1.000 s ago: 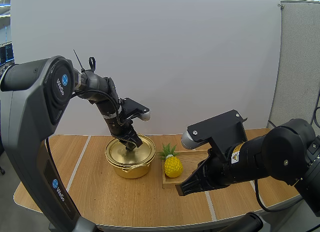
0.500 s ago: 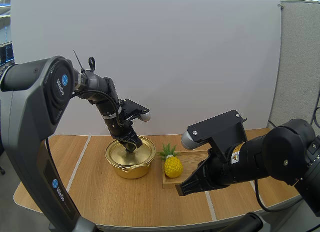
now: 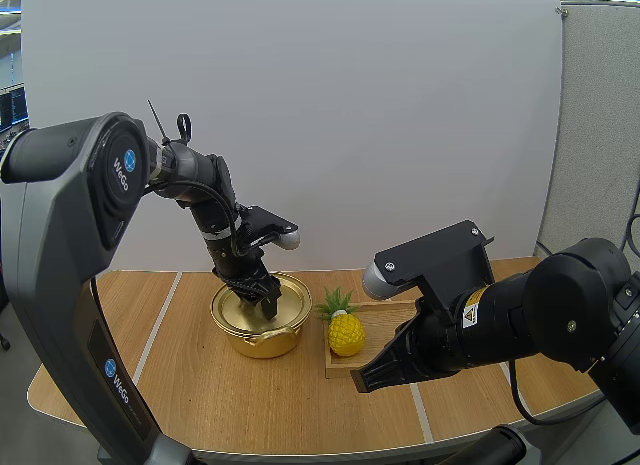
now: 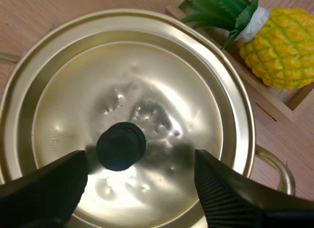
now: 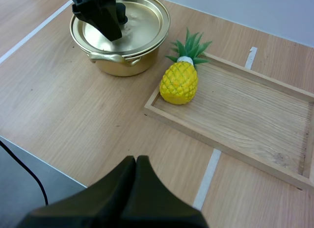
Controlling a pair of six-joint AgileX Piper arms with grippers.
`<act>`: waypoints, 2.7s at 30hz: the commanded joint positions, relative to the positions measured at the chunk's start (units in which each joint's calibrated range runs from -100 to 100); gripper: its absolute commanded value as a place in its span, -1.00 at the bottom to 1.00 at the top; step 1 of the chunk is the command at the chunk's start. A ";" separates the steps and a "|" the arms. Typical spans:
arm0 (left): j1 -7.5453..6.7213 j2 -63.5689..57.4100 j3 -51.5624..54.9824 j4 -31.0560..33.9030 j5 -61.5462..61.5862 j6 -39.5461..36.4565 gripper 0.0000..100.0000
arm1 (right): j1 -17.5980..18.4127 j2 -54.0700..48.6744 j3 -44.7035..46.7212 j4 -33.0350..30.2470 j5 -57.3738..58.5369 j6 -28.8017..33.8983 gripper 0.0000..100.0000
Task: Open the pot, put the grape inside, and close it
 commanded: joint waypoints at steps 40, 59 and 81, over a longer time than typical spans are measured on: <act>-0.19 -65.38 1.02 -1.11 17.41 -10.04 1.00 | -2.91 -8.48 -0.08 0.57 -0.09 -0.17 -1.00; -0.19 -85.17 9.89 -0.03 17.41 -12.18 1.00 | -3.28 -9.56 -0.08 0.57 -0.04 -0.17 -1.00; -0.19 -85.06 25.90 -3.92 17.41 -13.20 -0.21 | -4.34 -9.56 -0.08 1.04 0.14 -0.17 -1.00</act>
